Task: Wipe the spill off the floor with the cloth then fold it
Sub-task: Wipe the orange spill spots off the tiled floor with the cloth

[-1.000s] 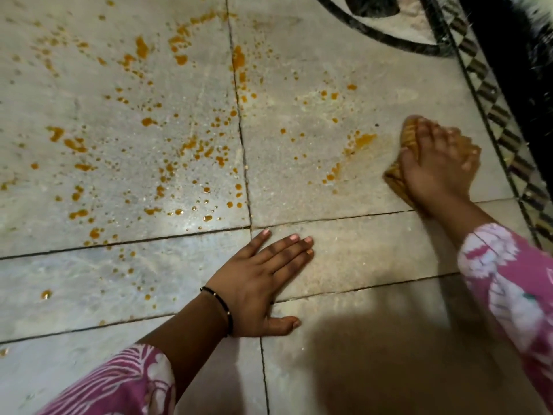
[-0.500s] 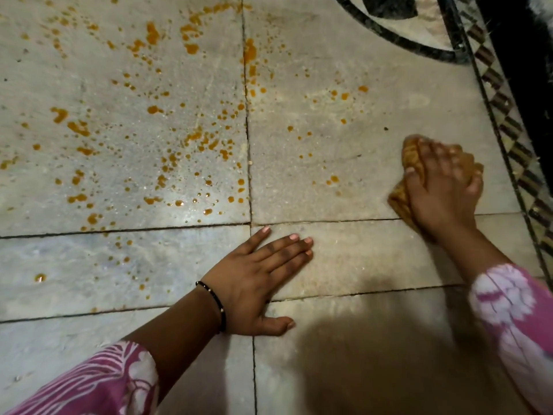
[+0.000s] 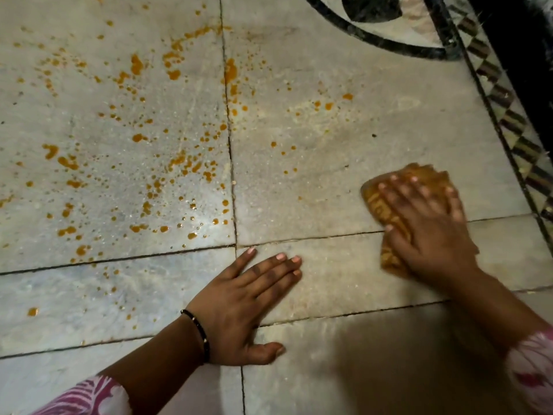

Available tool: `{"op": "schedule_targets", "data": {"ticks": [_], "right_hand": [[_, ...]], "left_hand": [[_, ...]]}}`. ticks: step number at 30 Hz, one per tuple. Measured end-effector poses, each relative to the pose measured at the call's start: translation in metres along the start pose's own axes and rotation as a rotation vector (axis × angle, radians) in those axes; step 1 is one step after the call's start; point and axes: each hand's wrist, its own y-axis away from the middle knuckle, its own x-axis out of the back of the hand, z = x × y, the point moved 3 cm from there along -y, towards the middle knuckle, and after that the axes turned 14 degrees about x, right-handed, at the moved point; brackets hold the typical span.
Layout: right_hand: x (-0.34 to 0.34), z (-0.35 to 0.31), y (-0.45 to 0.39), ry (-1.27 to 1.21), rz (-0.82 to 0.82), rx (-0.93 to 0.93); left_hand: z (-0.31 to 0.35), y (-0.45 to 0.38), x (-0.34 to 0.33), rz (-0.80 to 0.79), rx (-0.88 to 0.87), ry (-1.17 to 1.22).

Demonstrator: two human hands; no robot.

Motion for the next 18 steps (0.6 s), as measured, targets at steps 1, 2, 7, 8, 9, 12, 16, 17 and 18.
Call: {"op": "schedule_targets", "data": {"ticks": [1, 2, 7, 8, 9, 12, 16, 17, 18], "right_hand": [[0.003, 0.011, -0.005, -0.01, 0.015, -0.108], [0.006, 0.017, -0.014, -0.012, 0.037, -0.202], [0.007, -0.027, -0.089, -0.051, 0.06, -0.225], [0.004, -0.047, -0.093, -0.039, 0.051, -0.122], [0.001, -0.066, -0.089, -0.009, 0.04, -0.004], [-0.007, -0.094, -0.044, 0.083, -0.024, 0.3], [-0.001, -0.051, 0.008, 0.017, -0.046, 0.224], [0.002, -0.038, 0.004, -0.003, -0.035, 0.136], [0.005, -0.026, -0.007, -0.01, -0.011, 0.039]], "left_hand": [[0.001, 0.0, 0.0, -0.003, -0.004, -0.006], [0.001, 0.0, 0.0, -0.011, -0.007, -0.007], [0.001, 0.001, 0.0, 0.004, -0.009, -0.01], [0.001, 0.001, -0.001, 0.006, -0.011, -0.001], [0.001, 0.001, -0.001, 0.01, -0.015, 0.009], [-0.003, 0.002, -0.002, 0.038, -0.019, 0.043], [-0.004, 0.001, -0.003, 0.066, -0.026, 0.082], [-0.005, 0.002, -0.003, 0.066, -0.026, 0.085], [-0.005, 0.002, -0.004, 0.065, -0.025, 0.085]]}}
